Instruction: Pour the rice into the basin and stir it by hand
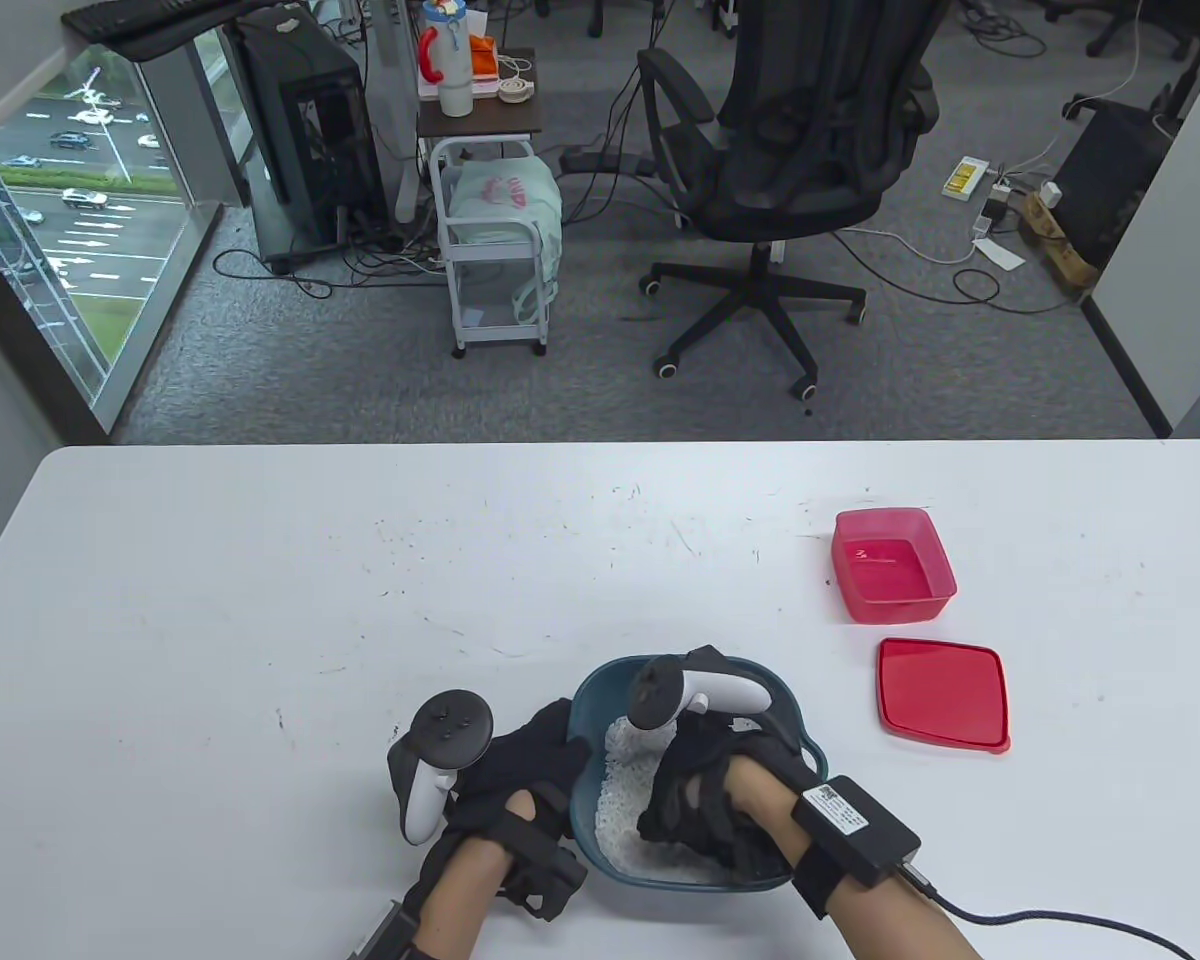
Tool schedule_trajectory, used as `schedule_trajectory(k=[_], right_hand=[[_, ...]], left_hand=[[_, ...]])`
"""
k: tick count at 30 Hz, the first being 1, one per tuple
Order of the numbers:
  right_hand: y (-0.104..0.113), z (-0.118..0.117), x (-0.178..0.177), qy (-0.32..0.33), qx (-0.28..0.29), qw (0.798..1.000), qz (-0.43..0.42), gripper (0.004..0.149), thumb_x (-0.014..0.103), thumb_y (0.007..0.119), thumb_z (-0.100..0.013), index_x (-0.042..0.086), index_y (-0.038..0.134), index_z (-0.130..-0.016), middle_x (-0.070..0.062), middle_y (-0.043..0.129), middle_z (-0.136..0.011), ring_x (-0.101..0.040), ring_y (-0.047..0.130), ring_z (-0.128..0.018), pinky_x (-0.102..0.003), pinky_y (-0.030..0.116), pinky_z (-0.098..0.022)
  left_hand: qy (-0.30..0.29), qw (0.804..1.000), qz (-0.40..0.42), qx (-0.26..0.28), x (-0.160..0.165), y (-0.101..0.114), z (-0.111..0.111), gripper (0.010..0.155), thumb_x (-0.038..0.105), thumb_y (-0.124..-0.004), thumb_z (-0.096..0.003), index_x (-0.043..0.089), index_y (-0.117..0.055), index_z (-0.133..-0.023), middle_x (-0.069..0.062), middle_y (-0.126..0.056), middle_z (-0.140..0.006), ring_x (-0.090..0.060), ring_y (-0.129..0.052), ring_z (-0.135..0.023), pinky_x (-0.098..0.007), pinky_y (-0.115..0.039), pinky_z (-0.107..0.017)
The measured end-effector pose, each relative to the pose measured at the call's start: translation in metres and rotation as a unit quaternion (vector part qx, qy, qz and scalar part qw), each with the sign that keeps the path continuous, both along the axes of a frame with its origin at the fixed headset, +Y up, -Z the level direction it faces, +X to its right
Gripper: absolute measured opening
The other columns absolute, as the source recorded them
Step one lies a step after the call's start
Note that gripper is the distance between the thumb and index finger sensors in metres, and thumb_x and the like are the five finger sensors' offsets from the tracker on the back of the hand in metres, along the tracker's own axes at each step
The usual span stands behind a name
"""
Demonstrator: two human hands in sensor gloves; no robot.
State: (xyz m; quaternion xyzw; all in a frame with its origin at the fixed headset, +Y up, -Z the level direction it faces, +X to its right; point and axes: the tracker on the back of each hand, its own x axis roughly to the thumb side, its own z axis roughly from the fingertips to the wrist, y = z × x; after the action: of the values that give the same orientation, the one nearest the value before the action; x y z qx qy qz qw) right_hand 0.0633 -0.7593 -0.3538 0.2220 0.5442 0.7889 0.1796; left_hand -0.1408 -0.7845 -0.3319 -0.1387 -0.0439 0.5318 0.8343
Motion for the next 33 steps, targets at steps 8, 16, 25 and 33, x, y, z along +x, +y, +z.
schedule_trajectory(k=[8,16,25,33], right_hand=[[-0.001,-0.010,-0.008,-0.051,-0.054,0.992,-0.103,0.070,0.039,0.077,-0.035,0.000,0.064,-0.092,-0.027,0.072,-0.093,-0.048,0.076,-0.080,-0.063,0.069,-0.052],[0.011,-0.034,-0.003,-0.126,0.130,0.983,0.025,0.065,0.039,0.072,-0.040,0.011,0.058,-0.097,-0.017,0.063,-0.098,-0.042,0.064,-0.087,-0.063,0.060,-0.057],[0.019,-0.026,0.009,-0.080,0.218,0.941,0.247,0.063,0.038,0.074,-0.039,0.001,0.074,-0.090,-0.027,0.084,-0.086,-0.048,0.089,-0.071,-0.060,0.077,-0.045],[0.005,-0.002,0.000,0.007,0.147,0.944,0.295,0.064,0.039,0.077,-0.034,-0.012,0.090,-0.070,-0.033,0.106,-0.054,-0.047,0.109,-0.036,-0.057,0.088,-0.022]], left_hand=[[-0.013,1.000,0.001,0.005,0.000,0.001,0.000,0.065,0.029,-0.082,-0.0491,-0.001,-0.065,-0.104,-0.032,-0.081,-0.093,-0.016,-0.109,-0.007,-0.025,-0.097,0.001],[-0.016,1.000,-0.002,0.007,0.000,0.001,0.000,0.064,0.029,-0.083,-0.0490,-0.001,-0.066,-0.104,-0.032,-0.082,-0.092,-0.016,-0.109,-0.008,-0.026,-0.097,0.001],[-0.011,1.000,-0.004,0.007,0.000,0.001,0.000,0.064,0.029,-0.083,-0.0488,-0.001,-0.066,-0.103,-0.032,-0.082,-0.092,-0.016,-0.109,-0.008,-0.025,-0.097,0.001],[0.000,1.000,-0.003,0.004,0.000,0.001,0.001,0.064,0.029,-0.083,-0.0486,-0.001,-0.067,-0.103,-0.031,-0.083,-0.091,-0.016,-0.109,-0.007,-0.025,-0.097,0.002]])
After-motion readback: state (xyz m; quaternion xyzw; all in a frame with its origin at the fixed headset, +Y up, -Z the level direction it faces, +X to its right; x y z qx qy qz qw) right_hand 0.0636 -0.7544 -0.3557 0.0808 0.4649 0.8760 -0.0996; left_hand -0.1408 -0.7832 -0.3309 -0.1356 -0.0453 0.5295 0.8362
